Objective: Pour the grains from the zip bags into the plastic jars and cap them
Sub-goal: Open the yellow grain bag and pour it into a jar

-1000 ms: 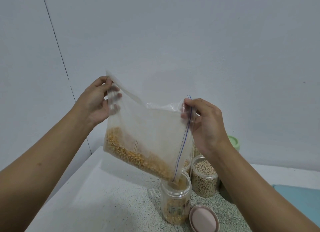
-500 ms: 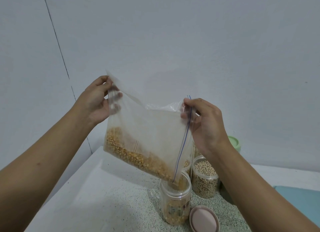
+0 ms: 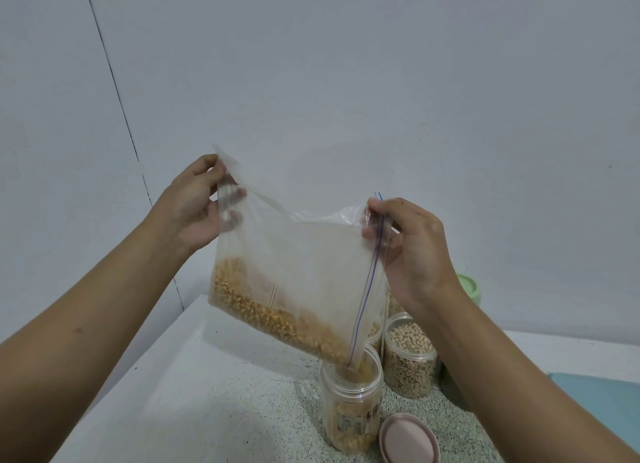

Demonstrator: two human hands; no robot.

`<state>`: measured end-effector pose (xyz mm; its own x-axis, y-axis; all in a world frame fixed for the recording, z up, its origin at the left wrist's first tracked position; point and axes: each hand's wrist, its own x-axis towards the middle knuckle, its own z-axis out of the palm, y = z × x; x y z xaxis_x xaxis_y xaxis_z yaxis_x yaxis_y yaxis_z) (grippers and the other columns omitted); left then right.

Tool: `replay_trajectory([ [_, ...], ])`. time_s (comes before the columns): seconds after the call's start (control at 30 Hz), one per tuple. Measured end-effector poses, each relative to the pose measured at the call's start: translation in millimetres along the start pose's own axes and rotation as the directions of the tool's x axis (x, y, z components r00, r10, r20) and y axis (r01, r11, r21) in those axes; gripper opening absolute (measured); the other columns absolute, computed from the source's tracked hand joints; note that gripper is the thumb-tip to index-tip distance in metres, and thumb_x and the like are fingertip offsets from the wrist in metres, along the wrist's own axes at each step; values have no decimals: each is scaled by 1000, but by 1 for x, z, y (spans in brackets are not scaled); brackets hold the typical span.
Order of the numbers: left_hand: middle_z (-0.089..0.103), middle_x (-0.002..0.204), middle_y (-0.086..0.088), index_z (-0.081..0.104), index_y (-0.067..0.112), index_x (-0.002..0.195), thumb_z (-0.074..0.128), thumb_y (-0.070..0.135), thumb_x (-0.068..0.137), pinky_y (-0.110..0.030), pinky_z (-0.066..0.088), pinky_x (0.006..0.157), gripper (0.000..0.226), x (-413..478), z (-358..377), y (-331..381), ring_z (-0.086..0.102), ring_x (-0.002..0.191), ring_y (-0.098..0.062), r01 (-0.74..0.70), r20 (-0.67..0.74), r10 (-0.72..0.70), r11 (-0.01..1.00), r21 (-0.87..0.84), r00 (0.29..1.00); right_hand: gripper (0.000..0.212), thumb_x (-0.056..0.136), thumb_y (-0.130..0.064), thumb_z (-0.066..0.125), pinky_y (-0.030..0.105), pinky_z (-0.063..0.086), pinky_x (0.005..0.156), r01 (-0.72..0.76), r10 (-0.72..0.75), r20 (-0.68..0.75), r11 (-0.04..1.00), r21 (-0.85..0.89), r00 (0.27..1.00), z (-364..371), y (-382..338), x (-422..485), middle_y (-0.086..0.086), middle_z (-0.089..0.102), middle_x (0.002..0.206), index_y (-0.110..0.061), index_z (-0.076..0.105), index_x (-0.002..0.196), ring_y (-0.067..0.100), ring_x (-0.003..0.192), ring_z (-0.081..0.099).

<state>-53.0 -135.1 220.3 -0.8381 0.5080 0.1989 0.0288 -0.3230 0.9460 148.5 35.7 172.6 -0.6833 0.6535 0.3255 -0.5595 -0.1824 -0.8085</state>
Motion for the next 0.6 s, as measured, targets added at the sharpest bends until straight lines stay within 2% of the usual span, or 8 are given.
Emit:
replay_trajectory([
  [0.6,69,88,6,66,26,89,55,19,105,-33,39,64,21,-2,-1,-4,67,78,-19,7,-30,-7,1000,3,1000,19,92,-2,64,23,46,60,-11,11,26,1000,2,1000,0,2,4,1,60,65,-5,63,73,15,57,57],
])
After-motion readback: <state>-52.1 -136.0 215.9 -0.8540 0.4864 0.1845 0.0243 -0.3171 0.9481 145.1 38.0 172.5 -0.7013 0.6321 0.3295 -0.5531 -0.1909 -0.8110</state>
